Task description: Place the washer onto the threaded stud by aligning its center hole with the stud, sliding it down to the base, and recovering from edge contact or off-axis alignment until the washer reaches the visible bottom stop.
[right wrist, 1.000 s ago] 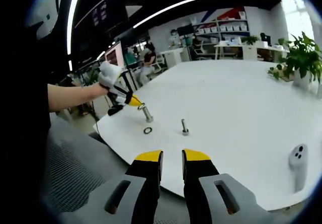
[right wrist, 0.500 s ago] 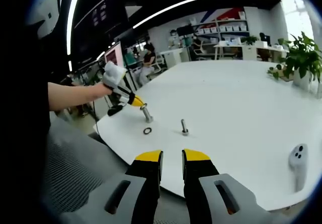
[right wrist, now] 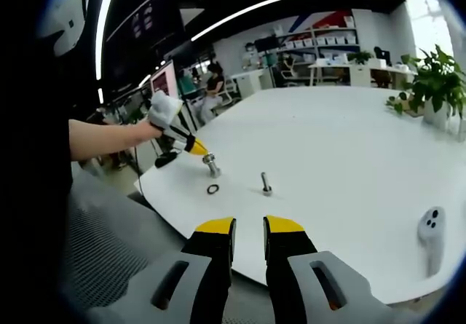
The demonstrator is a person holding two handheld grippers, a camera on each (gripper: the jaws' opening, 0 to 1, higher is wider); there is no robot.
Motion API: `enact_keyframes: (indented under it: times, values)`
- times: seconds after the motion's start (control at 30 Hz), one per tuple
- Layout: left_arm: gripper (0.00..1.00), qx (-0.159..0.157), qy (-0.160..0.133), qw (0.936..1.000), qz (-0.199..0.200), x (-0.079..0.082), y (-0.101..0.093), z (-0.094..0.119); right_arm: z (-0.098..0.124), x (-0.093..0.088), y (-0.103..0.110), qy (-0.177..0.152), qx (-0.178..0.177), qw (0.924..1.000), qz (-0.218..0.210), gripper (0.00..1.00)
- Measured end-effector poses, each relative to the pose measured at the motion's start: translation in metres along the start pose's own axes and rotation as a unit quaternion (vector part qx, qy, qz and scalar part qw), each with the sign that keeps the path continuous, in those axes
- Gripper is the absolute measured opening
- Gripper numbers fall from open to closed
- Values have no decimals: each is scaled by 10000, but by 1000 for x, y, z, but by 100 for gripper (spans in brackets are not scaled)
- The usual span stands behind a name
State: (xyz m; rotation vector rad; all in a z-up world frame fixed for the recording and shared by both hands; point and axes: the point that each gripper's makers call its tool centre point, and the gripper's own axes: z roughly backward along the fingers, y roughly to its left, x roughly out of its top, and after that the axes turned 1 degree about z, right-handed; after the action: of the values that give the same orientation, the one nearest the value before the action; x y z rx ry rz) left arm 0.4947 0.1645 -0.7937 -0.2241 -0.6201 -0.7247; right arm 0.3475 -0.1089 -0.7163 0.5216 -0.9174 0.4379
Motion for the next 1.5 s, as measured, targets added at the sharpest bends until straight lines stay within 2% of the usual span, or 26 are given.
enact_keyframes:
  times: [0.17, 0.47, 0.57, 0.73, 0.87, 1.07, 1.17, 1.27, 1.33, 1.5]
  values:
    - [0, 19, 40, 10000, -39, -3, 0, 0, 0, 0, 0, 0, -5, 10000, -5, 18]
    - [0, 9, -85, 9998, 180, -7, -7, 8, 0, 1, 1, -4, 8, 10000, -8, 18]
    - [0, 62, -289, 9996, 33, -2, -10, 14, 0, 1, 1, -11, 8, 10000, -13, 18]
    - [4, -77, -415, 9991, 74, 1, -29, 15, -1, 1, 2, -14, 14, 10000, -22, 18]
    - [6, -193, -415, 9986, -256, 0, -47, 7, -1, 2, 2, -12, 27, 10000, -24, 18]
    - [10, -594, -190, 9972, -413, -10, -69, -9, -1, 2, 3, -19, 31, 10000, -43, 18]
    - [12, -614, 30, 9959, -664, -19, -71, -17, -1, 3, 2, -33, 18, 10000, -58, 18]
    - [14, -629, 85, 9958, -654, -24, -72, -25, -1, 4, 2, -50, 14, 10000, -69, 18]
    - [14, -671, 246, 9948, -719, -30, -72, -28, -1, 4, 2, -56, 16, 10000, -72, 18]
    - [14, -637, 442, 9923, -971, -36, -69, -37, -1, 5, 2, -58, 18, 10000, -75, 18]
